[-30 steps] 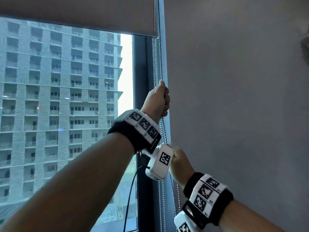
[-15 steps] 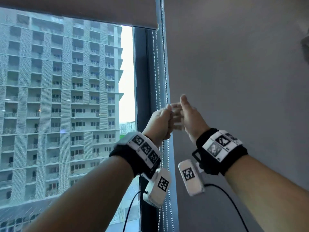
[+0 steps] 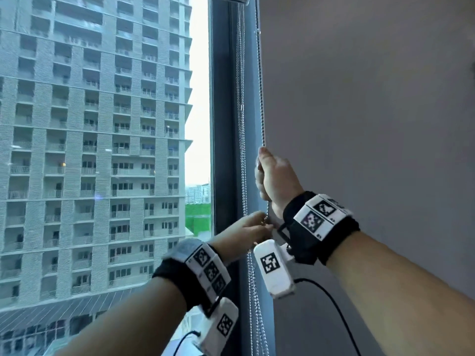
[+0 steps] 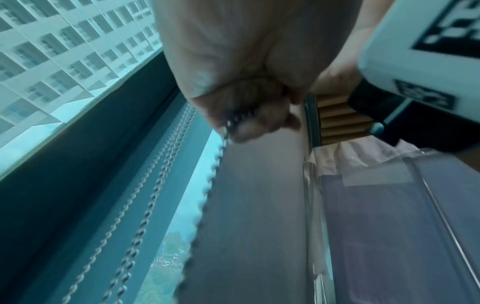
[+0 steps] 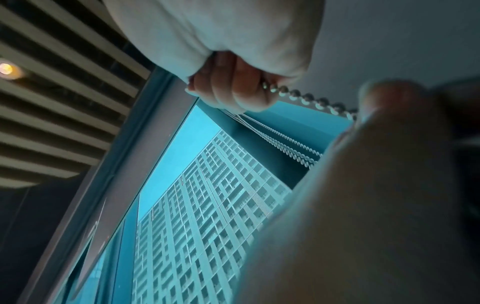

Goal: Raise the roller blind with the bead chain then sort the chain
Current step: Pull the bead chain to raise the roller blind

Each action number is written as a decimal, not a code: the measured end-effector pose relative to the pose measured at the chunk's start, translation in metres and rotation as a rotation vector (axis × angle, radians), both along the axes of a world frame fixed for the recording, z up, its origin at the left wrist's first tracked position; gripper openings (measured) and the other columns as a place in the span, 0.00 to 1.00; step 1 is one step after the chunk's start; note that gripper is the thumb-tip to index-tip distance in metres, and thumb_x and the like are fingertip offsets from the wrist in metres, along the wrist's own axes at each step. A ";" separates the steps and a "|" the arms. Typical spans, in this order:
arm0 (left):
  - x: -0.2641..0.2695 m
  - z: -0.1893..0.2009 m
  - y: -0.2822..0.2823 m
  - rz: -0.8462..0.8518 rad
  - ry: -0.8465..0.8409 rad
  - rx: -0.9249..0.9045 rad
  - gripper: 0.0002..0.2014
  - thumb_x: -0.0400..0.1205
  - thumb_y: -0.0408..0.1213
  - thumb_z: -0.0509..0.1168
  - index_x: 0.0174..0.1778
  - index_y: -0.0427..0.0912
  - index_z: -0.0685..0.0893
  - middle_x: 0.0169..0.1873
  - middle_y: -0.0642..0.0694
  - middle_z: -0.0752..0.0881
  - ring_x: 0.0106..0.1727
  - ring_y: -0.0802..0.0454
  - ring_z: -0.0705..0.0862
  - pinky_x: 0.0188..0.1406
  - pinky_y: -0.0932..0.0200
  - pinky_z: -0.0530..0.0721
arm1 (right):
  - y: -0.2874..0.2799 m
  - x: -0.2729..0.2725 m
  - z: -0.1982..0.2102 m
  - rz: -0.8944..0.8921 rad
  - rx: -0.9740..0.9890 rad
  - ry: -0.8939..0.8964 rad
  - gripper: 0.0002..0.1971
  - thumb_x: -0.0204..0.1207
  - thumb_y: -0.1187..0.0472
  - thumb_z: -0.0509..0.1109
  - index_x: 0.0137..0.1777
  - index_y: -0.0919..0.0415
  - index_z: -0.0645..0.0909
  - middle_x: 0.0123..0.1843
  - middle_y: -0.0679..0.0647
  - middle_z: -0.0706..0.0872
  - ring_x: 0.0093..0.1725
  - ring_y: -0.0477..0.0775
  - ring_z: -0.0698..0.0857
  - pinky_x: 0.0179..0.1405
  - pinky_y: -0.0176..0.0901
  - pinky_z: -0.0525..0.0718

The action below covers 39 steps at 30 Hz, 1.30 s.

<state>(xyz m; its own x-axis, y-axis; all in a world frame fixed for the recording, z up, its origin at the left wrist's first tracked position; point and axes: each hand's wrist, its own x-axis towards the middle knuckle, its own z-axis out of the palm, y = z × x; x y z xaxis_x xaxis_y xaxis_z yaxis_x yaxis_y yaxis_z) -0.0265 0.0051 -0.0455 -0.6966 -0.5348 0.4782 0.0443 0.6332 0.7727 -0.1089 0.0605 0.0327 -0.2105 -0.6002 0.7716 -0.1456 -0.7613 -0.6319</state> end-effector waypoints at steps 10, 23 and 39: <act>0.011 0.079 0.015 -0.092 0.323 0.157 0.15 0.85 0.47 0.54 0.64 0.43 0.69 0.51 0.40 0.86 0.44 0.49 0.87 0.45 0.55 0.84 | -0.006 -0.001 -0.062 -0.064 0.034 0.113 0.20 0.85 0.55 0.52 0.31 0.57 0.69 0.18 0.46 0.68 0.13 0.39 0.64 0.14 0.28 0.62; -0.017 0.097 0.014 0.011 0.530 0.129 0.19 0.87 0.50 0.48 0.30 0.49 0.67 0.15 0.56 0.62 0.15 0.59 0.56 0.13 0.71 0.54 | -0.008 -0.020 -0.111 0.030 0.336 0.151 0.28 0.79 0.39 0.45 0.41 0.59 0.77 0.33 0.57 0.80 0.31 0.53 0.79 0.27 0.33 0.80; -0.017 0.007 0.001 0.127 0.275 -0.105 0.17 0.82 0.48 0.55 0.36 0.38 0.74 0.27 0.42 0.72 0.30 0.50 0.69 0.28 0.58 0.65 | 0.003 -0.009 0.026 0.047 0.101 0.073 0.17 0.83 0.45 0.53 0.57 0.57 0.72 0.35 0.54 0.83 0.30 0.52 0.83 0.27 0.41 0.78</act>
